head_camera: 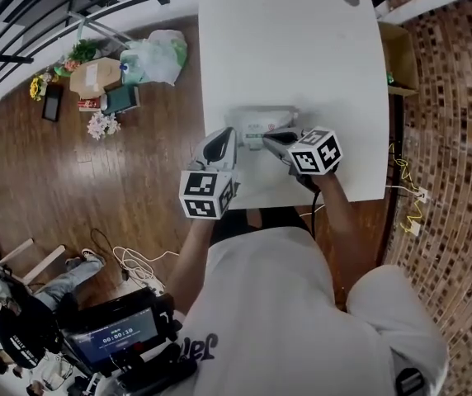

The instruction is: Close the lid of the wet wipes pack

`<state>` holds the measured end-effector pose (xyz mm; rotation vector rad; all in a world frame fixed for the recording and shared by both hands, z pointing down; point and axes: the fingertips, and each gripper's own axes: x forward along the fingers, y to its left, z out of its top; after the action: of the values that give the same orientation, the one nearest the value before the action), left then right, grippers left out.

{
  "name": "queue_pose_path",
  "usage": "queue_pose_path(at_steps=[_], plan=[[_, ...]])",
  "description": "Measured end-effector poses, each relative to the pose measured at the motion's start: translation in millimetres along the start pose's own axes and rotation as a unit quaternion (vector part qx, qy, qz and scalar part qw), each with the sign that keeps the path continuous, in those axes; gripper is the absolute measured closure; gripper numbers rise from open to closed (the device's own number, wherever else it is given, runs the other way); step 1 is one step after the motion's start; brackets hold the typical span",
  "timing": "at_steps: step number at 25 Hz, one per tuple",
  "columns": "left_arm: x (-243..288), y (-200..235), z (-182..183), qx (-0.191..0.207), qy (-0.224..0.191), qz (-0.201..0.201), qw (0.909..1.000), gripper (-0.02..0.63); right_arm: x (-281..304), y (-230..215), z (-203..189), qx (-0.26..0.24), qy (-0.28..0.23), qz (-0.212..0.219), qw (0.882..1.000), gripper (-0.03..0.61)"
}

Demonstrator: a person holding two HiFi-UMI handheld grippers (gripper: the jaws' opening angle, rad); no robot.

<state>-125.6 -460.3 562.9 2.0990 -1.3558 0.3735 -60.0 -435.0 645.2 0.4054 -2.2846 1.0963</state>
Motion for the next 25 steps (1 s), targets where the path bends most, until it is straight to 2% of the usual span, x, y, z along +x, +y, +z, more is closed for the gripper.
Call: queue_pose_path(at_steps=[4, 8, 19, 25], plan=[[1.3, 3.1, -7.4, -0.002, 0.008, 0.004, 1.0000, 0.598, 4.1, 2.4, -5.7, 0.018, -0.009, -0.019, 1.000, 0.588], [4.5, 5.2, -13.6, 0.001, 0.016, 0.005, 0.9999, 0.598, 10.2, 1.2, -9.0, 0.004, 0.000, -0.047, 0.999, 0.588], [8.6, -2.9, -31.9, 0.007, 0.034, -0.007, 0.9994, 0.598, 13.0, 0.3, -14.9, -0.027, 0.034, -0.083, 0.996, 0.588], [3.7, -0.7, -37.5, 0.006, 0.036, -0.007, 0.9993, 0.598, 12.0, -3.8, -16.6, -0.004, 0.021, -0.091, 0.996, 0.589]])
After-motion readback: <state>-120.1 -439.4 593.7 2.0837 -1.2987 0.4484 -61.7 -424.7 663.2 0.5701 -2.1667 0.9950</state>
